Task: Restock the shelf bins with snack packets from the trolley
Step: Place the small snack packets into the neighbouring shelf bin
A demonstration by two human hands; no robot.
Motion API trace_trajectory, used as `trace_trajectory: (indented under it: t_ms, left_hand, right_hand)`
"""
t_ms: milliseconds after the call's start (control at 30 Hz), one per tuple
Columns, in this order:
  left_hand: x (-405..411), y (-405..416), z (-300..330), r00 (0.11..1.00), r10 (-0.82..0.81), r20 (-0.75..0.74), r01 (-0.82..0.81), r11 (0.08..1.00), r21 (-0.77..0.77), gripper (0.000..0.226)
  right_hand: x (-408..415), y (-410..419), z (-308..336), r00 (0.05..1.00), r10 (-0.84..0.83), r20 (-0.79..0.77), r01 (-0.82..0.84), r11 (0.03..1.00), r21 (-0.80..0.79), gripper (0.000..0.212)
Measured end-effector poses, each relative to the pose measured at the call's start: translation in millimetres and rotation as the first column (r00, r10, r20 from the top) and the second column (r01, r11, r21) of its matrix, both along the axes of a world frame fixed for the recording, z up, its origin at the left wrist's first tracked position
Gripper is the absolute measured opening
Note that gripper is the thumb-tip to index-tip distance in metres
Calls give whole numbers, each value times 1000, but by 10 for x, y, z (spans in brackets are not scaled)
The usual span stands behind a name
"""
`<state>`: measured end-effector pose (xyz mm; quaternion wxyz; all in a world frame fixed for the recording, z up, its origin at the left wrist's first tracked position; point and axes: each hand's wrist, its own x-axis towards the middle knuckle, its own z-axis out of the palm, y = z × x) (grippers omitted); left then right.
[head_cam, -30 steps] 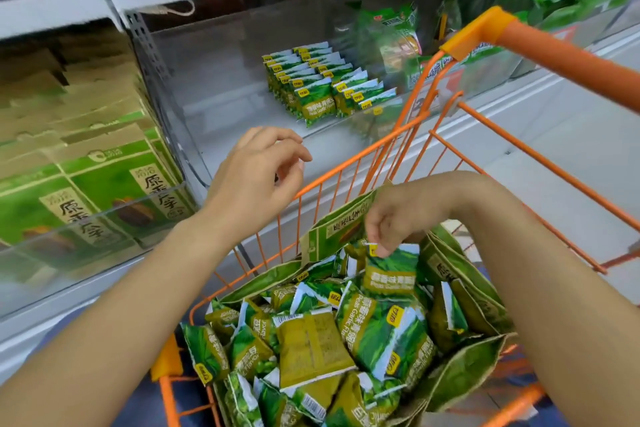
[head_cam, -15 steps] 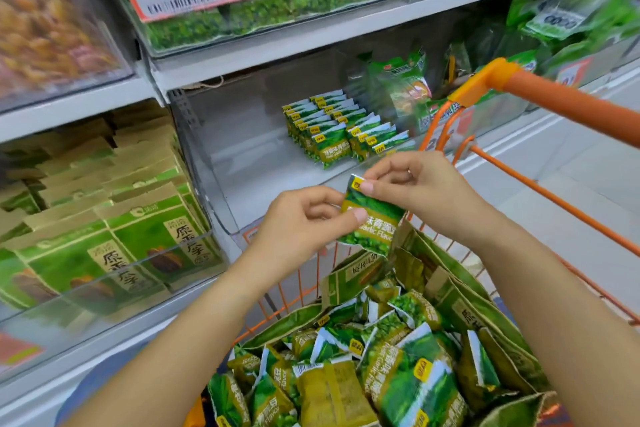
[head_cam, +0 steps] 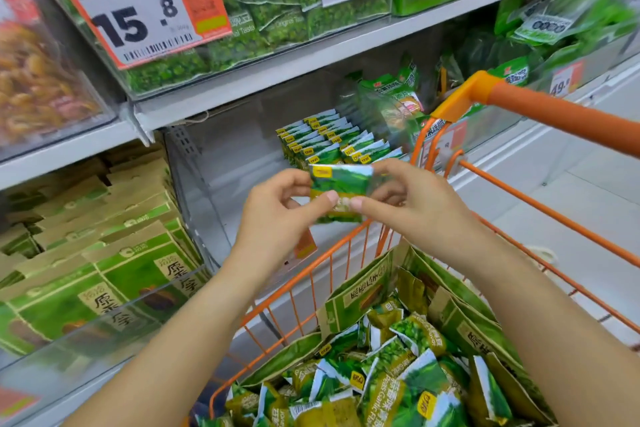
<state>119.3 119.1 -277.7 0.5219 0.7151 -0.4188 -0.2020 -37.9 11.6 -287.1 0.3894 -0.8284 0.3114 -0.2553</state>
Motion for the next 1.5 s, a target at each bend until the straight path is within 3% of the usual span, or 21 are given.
trace_trajectory:
  t_ms: [100,167,267,433,533,633,900,1067,1133,1200,1300,1367,1433,1500]
  left_hand:
    - [178,-212,79,986,157,-58,-160,986,-48,18]
    - [336,-447,54,982,186,38,-188,981,40,19]
    - [543,-837,-99,948,172,268,-253,917,307,30]
    - [634,-1237,-302,945,95,312,-250,826,505,36]
    - [636,-1298,-442,953,87,290,-223,848,481,20]
    - [656,-1315,-559,937,53,344,-212,871,443,53]
    - [635,-1406,-608,875,31,483,-235,900,367,45]
    - [618,-1407,-630,918,-35,394,-137,906,401,60]
    - [596,-1345,-560,934,-15,356,-128,918,375,69]
    - [571,-1219,-387,929,23,370,-157,929,335,68]
    - [465,-821,-81,891,36,453,-145,967,210,54]
    - [294,-408,12,883,-47,467,-15,992,129,38]
    - [123,29,-32,844,-190,502,122,979,166,29]
    - [24,390,-181,792,-285,540,168,952,256,38]
  right_hand:
    - [-27,4,-28,953,-94,-288,-16,934,-358,44]
    - [-26,-11,-59,929,-82,-360,-59,930,-363,41]
    - [-13,0,-104,920,-58,-387,-101,920,-378,37]
    - [-14,-1,-97,903,-43,-427,-129,922,-365,37]
    - [-5,7,-89,901,-35,-433,-139,921,-364,38]
    - [2,12,-90,902,-28,-432,-146,919,-365,38]
    - [1,29,-81,892,-27,-452,-171,904,-392,37]
    - [1,16,-79,900,-29,-436,-165,901,-400,36]
    - [1,31,-66,930,-43,-366,-130,892,-434,30]
    - [15,76,-40,981,-18,-194,-75,884,-460,20]
    - [42,139,7,989,110,-101,-131,963,-235,18]
    - [55,205,-9,926,260,-274,-286,957,-57,20]
    - [68,270,-97,757,428,-493,-438,893,103,16]
    - [87,350,-184,560,560,-611,-478,820,314,19]
